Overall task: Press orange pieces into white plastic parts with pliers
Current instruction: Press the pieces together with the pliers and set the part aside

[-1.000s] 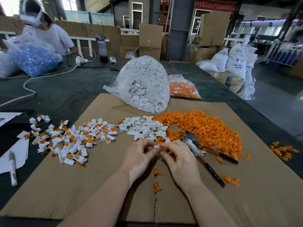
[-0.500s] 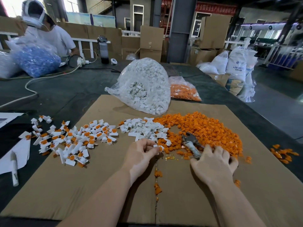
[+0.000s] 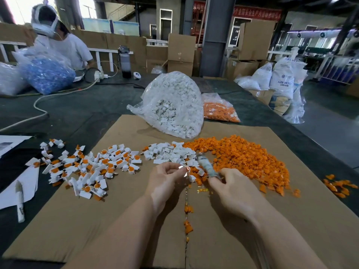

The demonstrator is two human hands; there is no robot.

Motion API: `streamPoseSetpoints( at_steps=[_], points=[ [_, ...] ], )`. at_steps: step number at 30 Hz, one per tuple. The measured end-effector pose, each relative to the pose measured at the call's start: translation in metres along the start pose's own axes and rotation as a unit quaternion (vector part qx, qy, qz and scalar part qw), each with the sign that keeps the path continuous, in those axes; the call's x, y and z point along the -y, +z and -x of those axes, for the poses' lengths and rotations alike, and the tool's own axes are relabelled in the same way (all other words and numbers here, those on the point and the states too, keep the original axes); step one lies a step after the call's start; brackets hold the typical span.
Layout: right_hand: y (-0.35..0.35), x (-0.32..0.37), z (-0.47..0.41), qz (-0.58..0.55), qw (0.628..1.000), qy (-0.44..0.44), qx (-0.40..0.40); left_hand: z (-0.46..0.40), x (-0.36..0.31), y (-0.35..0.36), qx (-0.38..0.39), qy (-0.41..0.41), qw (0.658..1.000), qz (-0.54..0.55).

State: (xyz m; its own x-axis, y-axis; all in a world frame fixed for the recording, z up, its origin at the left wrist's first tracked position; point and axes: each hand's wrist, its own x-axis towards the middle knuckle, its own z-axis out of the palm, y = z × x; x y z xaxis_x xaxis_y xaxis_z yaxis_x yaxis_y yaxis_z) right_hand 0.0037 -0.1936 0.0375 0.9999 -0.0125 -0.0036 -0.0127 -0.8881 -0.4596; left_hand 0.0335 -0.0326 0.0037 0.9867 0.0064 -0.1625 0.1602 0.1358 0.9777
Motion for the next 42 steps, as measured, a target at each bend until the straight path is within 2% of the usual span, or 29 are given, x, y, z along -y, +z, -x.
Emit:
streamPoseSetpoints(
  at_steps=[2, 4, 12, 23, 29, 42],
  points=[
    [0.000, 0.008, 0.001, -0.069, 0.996, 0.000, 0.060, 0.000, -0.002, 0.002, -0.007, -0.009, 1.000, 0.029],
    [-0.003, 0.014, 0.003, -0.108, 0.989, 0.010, 0.102, -0.001, -0.003, 0.003, -0.025, -0.006, 1.000, 0.010],
    [-0.014, 0.021, 0.002, -0.118, 0.973, 0.031, 0.196, -0.007, 0.000, 0.006, -0.061, -0.008, 0.998, -0.013],
    [-0.013, 0.022, -0.001, -0.093, 0.973, 0.036, 0.209, -0.006, -0.001, 0.007, -0.064, -0.012, 0.998, -0.025],
    [0.001, 0.024, -0.002, -0.016, 0.986, 0.009, 0.165, -0.006, -0.001, 0.005, -0.055, -0.017, 0.998, -0.012],
    [0.015, 0.019, -0.001, -0.014, 0.993, 0.022, 0.119, -0.004, 0.000, 0.007, -0.053, -0.003, 0.998, -0.041]
  ],
)
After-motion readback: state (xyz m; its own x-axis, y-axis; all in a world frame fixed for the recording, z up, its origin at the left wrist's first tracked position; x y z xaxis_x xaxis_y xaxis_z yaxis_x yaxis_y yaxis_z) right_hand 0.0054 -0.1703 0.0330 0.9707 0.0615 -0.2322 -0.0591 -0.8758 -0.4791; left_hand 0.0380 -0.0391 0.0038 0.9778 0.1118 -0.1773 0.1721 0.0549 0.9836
